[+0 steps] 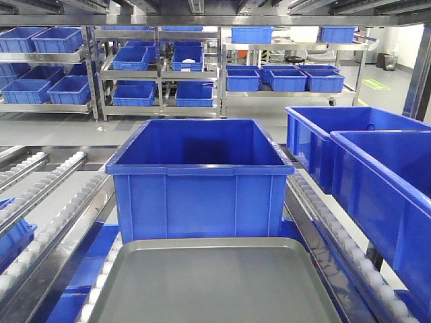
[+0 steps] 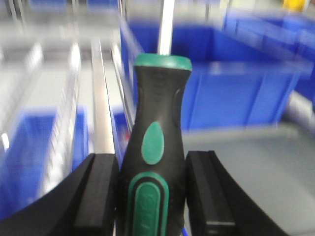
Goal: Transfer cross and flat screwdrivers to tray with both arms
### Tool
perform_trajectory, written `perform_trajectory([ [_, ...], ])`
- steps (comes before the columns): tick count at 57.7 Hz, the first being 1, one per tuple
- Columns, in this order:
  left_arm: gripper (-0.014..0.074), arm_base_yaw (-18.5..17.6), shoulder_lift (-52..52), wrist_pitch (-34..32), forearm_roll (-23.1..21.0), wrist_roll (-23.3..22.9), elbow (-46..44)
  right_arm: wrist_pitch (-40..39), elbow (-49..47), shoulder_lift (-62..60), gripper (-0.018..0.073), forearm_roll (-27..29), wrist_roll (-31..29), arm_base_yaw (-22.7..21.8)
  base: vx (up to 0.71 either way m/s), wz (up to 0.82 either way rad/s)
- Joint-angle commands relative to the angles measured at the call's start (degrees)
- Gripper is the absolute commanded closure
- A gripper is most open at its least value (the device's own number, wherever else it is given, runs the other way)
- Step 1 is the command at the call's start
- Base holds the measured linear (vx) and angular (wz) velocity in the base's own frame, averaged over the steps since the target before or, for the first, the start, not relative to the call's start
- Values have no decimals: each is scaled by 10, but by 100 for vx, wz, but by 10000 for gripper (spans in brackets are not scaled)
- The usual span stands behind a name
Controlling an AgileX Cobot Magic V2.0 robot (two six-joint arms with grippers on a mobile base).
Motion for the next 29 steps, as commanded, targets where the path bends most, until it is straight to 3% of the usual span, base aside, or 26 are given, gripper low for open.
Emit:
perform_trajectory([
  [1, 601, -3, 28, -38, -47, -1, -18, -20, -17, 37, 568, 33, 0, -1, 0, 0],
  [6, 601, -3, 61, -46, -118, 27, -18, -3, -17, 75, 568, 76, -3, -1, 0, 0],
  [20, 597, -9, 172, -45, -412, 228, -18, 5, -17, 170, 568, 224, -82, 1, 0, 0],
  [29, 597, -51, 247, -50, -538, 291, -18, -30, -17, 245, 568, 237, -80, 82, 0, 0],
])
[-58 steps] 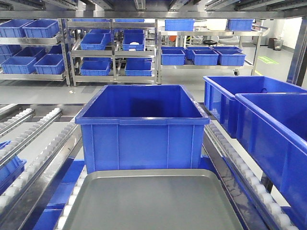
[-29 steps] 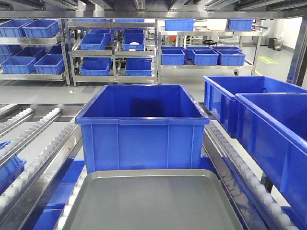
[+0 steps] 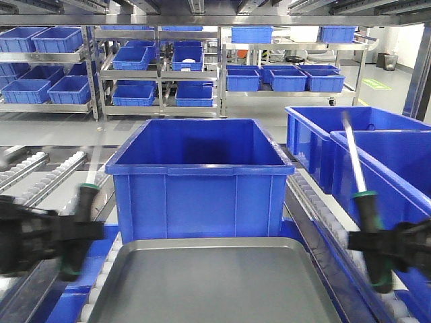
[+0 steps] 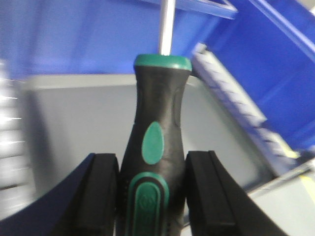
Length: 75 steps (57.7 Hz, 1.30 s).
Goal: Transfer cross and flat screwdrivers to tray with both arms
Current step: 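Lower both screwdrivers onto the grey tray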
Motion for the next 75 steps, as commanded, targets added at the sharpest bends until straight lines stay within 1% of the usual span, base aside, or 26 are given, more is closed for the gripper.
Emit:
perform_trajectory([
  [1, 597, -29, 26, -34, -104, 29, -18, -48, -17, 29, 568, 38, 4, 50, 0, 0],
  [5, 597, -46, 57, -39, -133, 29, -18, -87, -17, 67, 568, 38, 26, 95, 0, 0],
  [8, 597, -56, 76, -43, -150, 30, -18, -110, -17, 86, 568, 38, 37, 118, 0, 0],
  [13, 597, -70, 110, -52, -168, 30, -18, -146, -17, 122, 568, 38, 52, 148, 0, 0],
  [20, 597, -84, 152, -73, -181, 33, -20, -183, -17, 170, 568, 45, 57, 179, 0, 0],
  [26, 594, -89, 183, -109, -183, 45, -20, -207, -17, 202, 568, 46, 52, 189, 0, 0],
  [32, 577, -89, 202, -119, -183, 50, -20, -214, -17, 220, 567, 46, 46, 188, 0, 0],
  [37, 532, -89, 207, -121, -183, 67, -20, -216, -17, 220, 558, 47, 46, 188, 0, 0],
  [42, 455, -89, 206, -126, -185, 95, -20, -219, -18, 220, 528, 47, 46, 188, 0, 0],
  [47, 363, -89, 206, -130, -185, 96, -20, -221, -18, 220, 470, 47, 46, 188, 0, 0],
  [51, 284, -89, 206, -130, -185, 96, -20, -223, -18, 220, 398, 48, 46, 188, 0, 0],
  [58, 171, -89, 206, -130, -185, 96, -20, -225, -18, 220, 237, 49, 46, 188, 0, 0],
  [61, 137, -89, 206, -130, -185, 96, -20, -229, -18, 220, 154, 49, 46, 188, 0, 0],
  [66, 103, -89, 206, -128, -185, 96, -20, -234, -18, 220, 45, 49, 46, 188, 0, 0],
  [72, 92, -89, 206, -123, -183, 96, -20, -236, -18, 219, -43, 49, 45, 188, 0, 0],
  [75, 92, -89, 206, -118, -183, 96, -20, -237, -18, 216, -66, 49, 41, 188, 0, 0],
])
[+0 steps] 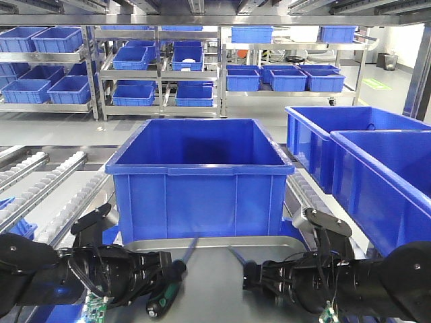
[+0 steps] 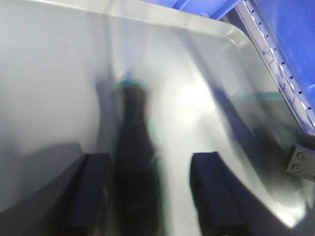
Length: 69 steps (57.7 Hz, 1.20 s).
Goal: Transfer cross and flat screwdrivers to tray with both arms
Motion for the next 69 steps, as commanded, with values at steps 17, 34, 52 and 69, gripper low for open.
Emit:
perform_trajectory([
  [17, 240, -3, -67, 66, 35, 1, -20, -21, -18, -97, 88, 10, -38, -12, 0, 0],
  [34, 602, -3, -215, 89, 269, -76, -17, 3, -17, -255, 573, -90, -38, -12, 0, 0],
  [52, 597, -3, -494, -3, 454, -110, 135, -26, 87, -486, 569, -240, -46, -12, 0, 0],
  [69, 597, -3, -641, -113, 452, -110, 293, -152, 250, -637, 568, -239, -46, -12, 0, 0],
])
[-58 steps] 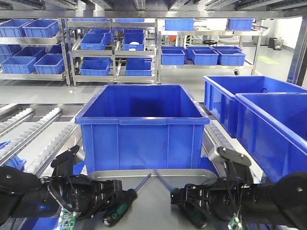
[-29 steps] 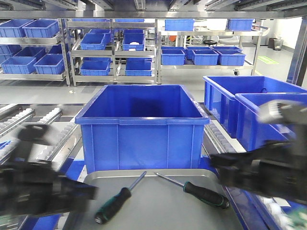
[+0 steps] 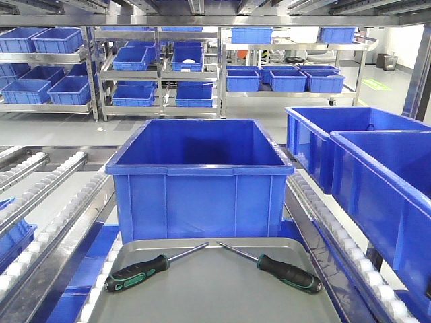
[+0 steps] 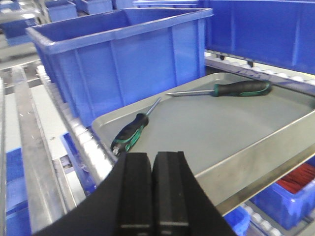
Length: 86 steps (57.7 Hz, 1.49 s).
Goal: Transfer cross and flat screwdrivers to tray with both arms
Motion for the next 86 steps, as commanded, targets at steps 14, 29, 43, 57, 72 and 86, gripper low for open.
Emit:
perform_trajectory([
  [14, 597, -3, -2, -56, -14, -6, 18, -64, 27, -16, 568, 3, -7, -3, 0, 0],
  [29, 597, -3, -2, -50, -14, -6, 18, -63, 27, -16, 568, 3, -7, -3, 0, 0],
  [43, 597, 8, -30, -156, 21, 8, 94, -63, 27, -16, 568, 3, -7, -3, 0, 0],
  [57, 597, 107, -234, -282, 85, -80, 286, -63, 27, -16, 568, 3, -7, -3, 0, 0],
  [72, 597, 132, -290, -213, 134, -116, 326, -63, 27, -16, 568, 3, -7, -3, 0, 0],
  [86, 597, 132, -289, -187, 138, -116, 326, -63, 27, -16, 568, 3, -7, -3, 0, 0],
])
